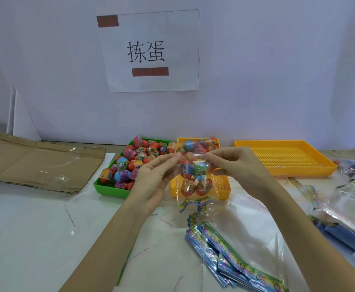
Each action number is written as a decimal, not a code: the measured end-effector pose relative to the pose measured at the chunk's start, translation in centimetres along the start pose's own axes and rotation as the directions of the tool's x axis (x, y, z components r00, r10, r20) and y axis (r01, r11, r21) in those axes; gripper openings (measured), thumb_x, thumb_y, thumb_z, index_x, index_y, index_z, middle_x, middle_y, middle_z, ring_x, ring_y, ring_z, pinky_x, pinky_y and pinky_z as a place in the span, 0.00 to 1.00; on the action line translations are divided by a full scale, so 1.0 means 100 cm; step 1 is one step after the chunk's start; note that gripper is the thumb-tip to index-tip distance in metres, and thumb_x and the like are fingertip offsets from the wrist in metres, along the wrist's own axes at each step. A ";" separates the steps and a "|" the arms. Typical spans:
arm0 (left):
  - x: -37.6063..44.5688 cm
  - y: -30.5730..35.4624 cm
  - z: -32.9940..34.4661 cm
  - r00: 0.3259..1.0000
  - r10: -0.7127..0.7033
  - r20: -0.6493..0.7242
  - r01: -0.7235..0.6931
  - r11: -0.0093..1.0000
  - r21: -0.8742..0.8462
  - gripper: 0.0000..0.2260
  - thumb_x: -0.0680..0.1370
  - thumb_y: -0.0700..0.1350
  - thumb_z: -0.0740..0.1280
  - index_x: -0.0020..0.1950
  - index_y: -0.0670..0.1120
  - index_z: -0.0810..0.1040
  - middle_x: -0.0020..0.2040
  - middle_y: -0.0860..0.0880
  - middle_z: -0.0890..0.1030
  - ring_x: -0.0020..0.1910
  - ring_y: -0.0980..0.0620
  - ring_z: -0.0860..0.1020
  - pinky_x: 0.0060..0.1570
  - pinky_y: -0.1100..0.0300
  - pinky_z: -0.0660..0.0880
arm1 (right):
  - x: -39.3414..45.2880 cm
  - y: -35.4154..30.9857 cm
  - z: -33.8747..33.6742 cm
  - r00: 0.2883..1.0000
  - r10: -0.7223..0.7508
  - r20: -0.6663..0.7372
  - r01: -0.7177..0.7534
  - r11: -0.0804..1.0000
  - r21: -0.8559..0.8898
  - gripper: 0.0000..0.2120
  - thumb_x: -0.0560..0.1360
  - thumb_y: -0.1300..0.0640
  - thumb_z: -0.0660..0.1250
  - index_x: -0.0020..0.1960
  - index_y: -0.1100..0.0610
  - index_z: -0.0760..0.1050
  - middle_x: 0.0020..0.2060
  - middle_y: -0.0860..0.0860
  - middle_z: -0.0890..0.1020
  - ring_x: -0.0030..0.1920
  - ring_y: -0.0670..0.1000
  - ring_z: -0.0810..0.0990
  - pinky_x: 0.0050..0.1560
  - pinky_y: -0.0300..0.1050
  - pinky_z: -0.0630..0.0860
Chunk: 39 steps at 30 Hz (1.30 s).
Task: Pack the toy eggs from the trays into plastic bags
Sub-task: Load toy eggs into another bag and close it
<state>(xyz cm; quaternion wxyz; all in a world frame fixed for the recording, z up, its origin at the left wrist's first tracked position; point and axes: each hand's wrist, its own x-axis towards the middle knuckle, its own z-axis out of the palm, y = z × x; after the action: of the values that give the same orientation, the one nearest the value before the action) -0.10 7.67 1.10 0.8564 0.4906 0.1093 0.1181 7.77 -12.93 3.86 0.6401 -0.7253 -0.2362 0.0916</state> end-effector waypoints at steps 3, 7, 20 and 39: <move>0.000 0.003 -0.003 0.999 0.039 0.029 -0.042 0.994 0.101 0.12 0.62 0.46 0.82 0.43 0.45 0.90 0.47 0.44 0.88 0.44 0.54 0.87 0.44 0.65 0.81 | 0.000 0.000 -0.004 1.000 0.001 0.019 -0.001 1.000 0.023 0.08 0.77 0.57 0.74 0.53 0.58 0.87 0.42 0.57 0.87 0.42 0.49 0.86 0.41 0.37 0.81; 0.001 0.008 -0.009 0.995 0.062 0.082 -0.076 0.979 0.187 0.13 0.62 0.46 0.81 0.43 0.44 0.90 0.46 0.44 0.88 0.43 0.54 0.86 0.44 0.65 0.81 | 0.000 -0.001 -0.012 0.998 0.029 0.049 -0.033 0.996 0.079 0.11 0.72 0.53 0.76 0.52 0.58 0.88 0.43 0.59 0.88 0.43 0.50 0.87 0.42 0.36 0.81; 0.000 -0.004 -0.006 0.973 0.197 0.122 -0.228 0.908 0.351 0.08 0.77 0.44 0.76 0.51 0.41 0.84 0.43 0.44 0.85 0.40 0.49 0.82 0.40 0.60 0.81 | 0.001 0.003 -0.017 0.987 0.103 0.122 -0.115 0.988 0.099 0.13 0.71 0.52 0.77 0.52 0.58 0.88 0.48 0.60 0.87 0.46 0.52 0.86 0.47 0.41 0.82; 0.001 0.016 -0.014 0.931 0.286 0.227 -0.349 0.880 0.321 0.07 0.76 0.34 0.74 0.48 0.44 0.89 0.47 0.40 0.87 0.46 0.47 0.86 0.49 0.61 0.81 | 0.002 0.000 -0.022 0.990 -0.043 0.132 0.018 0.982 0.188 0.07 0.77 0.62 0.72 0.47 0.54 0.88 0.46 0.58 0.87 0.50 0.54 0.87 0.48 0.42 0.83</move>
<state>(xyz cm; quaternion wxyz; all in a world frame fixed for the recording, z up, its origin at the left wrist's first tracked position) -0.62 9.60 1.79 0.7284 0.6569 -0.0281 0.1926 8.86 -14.79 4.23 0.6890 -0.6505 -0.2806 0.1527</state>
